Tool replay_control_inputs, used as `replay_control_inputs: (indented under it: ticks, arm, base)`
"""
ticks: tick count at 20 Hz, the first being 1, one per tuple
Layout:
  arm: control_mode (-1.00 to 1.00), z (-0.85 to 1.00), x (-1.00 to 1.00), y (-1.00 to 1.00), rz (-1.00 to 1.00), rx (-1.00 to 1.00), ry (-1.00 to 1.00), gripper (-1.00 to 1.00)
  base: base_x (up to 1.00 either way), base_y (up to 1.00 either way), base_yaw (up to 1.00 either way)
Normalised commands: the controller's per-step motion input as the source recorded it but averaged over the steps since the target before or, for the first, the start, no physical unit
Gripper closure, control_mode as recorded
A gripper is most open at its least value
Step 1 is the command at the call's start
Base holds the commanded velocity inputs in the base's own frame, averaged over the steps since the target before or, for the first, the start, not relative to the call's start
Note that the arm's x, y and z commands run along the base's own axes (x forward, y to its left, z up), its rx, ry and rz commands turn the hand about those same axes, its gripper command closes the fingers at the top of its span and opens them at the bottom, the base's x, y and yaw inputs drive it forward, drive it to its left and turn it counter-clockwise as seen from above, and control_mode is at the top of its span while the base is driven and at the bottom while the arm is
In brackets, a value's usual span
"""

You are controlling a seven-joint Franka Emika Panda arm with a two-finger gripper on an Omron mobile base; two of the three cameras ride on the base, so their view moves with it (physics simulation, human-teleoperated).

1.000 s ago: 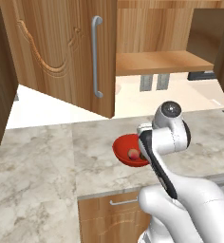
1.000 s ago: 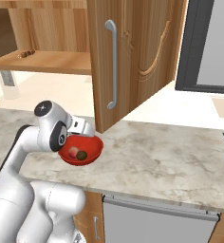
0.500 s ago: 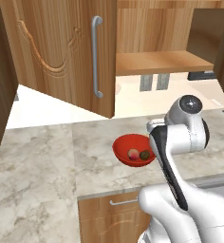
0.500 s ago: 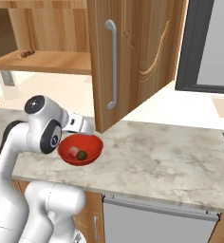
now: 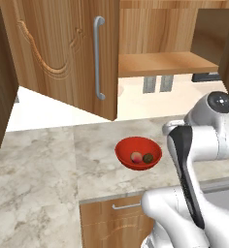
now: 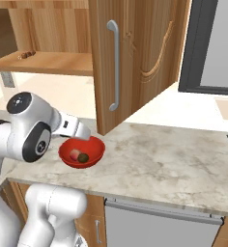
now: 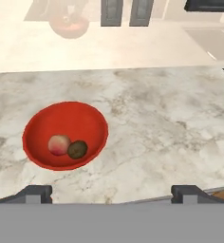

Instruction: Open the cabinet. Pick the kiwi and peach from the cabinet and place them into the bowl. Then close the cabinet.

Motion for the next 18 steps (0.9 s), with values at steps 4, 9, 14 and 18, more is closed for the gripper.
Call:
replay_control_inputs:
  ticks: [4,9,14,18]
  arm:
    - [-1.0,0.45,-0.72,-0.1,-0.03,0.02,0.0,-1.0]
    - [-1.0,0.46,-0.73,-0.21,-0.07,0.01,0.0,-1.0]
    - [-1.0,0.28,-0.75,-0.26,-0.06,0.0,0.0,-1.0]
    - [-1.0,0.22,-0.69,-0.3,-0.02,0.0,-0.05,-1.0]
  base:
    - [0.0,0.0,0.0]
    - [0.0,0.0,0.0]
    - [0.0,0.0,0.0]
    - [0.0,0.0,0.0]
